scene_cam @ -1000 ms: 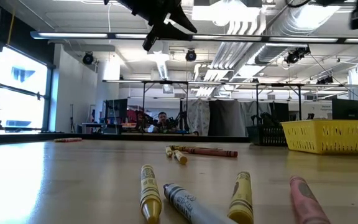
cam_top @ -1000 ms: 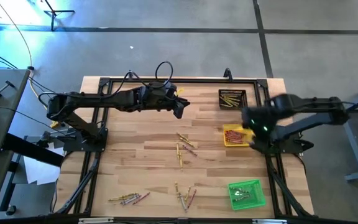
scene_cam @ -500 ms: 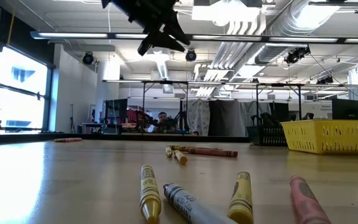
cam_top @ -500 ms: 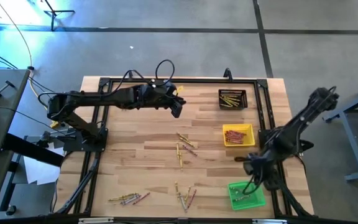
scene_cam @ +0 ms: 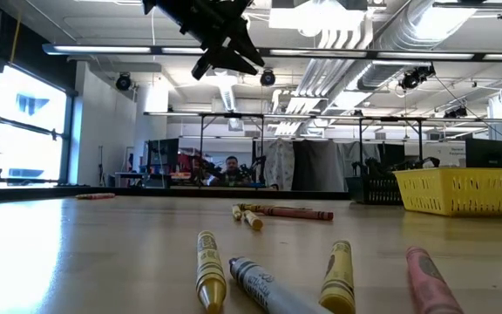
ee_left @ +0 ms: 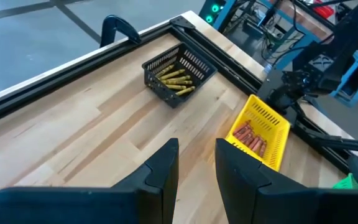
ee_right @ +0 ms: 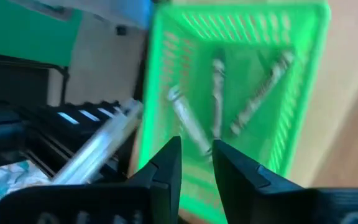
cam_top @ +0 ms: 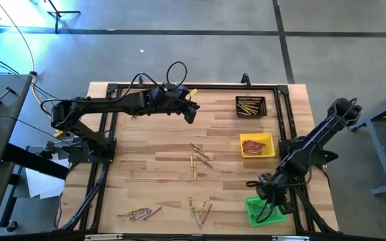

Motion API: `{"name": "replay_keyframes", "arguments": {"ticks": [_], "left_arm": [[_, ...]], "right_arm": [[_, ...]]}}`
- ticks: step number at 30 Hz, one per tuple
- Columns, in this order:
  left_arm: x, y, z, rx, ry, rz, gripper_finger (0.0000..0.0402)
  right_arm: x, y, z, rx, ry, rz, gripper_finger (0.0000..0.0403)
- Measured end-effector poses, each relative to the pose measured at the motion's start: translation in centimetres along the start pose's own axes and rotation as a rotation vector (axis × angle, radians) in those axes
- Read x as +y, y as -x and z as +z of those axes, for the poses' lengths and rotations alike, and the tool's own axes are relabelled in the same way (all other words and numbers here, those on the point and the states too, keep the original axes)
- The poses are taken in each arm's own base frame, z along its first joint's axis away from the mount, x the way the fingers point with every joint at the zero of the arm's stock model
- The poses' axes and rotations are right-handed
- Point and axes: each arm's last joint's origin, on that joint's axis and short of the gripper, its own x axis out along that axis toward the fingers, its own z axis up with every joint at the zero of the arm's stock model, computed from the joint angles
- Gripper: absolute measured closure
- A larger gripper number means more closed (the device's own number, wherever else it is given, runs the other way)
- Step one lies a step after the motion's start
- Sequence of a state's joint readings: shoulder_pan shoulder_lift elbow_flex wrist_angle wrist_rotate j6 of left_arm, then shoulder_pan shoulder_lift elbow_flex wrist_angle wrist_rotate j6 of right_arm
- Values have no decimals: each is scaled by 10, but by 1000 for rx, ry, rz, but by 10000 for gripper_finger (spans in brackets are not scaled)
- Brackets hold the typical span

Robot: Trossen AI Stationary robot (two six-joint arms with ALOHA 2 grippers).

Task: Sort crayons
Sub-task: Put the gray crayon into the green bin, then put the yellow crayon into the black bin

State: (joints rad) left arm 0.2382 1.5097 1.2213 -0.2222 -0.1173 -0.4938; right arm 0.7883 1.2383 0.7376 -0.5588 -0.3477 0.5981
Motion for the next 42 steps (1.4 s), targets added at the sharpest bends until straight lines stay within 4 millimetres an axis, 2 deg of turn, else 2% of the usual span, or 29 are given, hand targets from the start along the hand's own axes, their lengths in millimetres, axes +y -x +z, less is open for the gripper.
{"name": "replay_keyframes", "arguments": {"ticks": [8,11,14,18,22,27,30,34,39,42], "left_arm": [[0,0,-2,37,22,-28,311],[-2,0,-4,85,25,-95,311],[-1,1,-8,137,8,-108,311],[9,5,-18,259,9,-30,312],[21,17,-24,373,0,53,312],[27,41,-22,394,-82,116,312],[28,58,-18,369,-133,143,312],[29,80,-12,321,-161,163,312],[32,104,-6,247,-184,232,312],[35,117,-5,224,-175,251,312]], "right_arm": [[8,15,8,-15,57,-4,321],[5,25,11,18,65,-41,321],[-4,36,15,43,3,-91,320],[-32,52,20,35,-165,-221,320],[-68,69,28,-54,-339,-378,320],[-121,89,45,-229,-525,-492,320],[-155,94,59,-339,-631,-532,320],[-185,99,88,-436,-665,-606,320],[-207,95,128,-357,-629,-772,320],[-222,93,149,-323,-680,-791,320]]}}
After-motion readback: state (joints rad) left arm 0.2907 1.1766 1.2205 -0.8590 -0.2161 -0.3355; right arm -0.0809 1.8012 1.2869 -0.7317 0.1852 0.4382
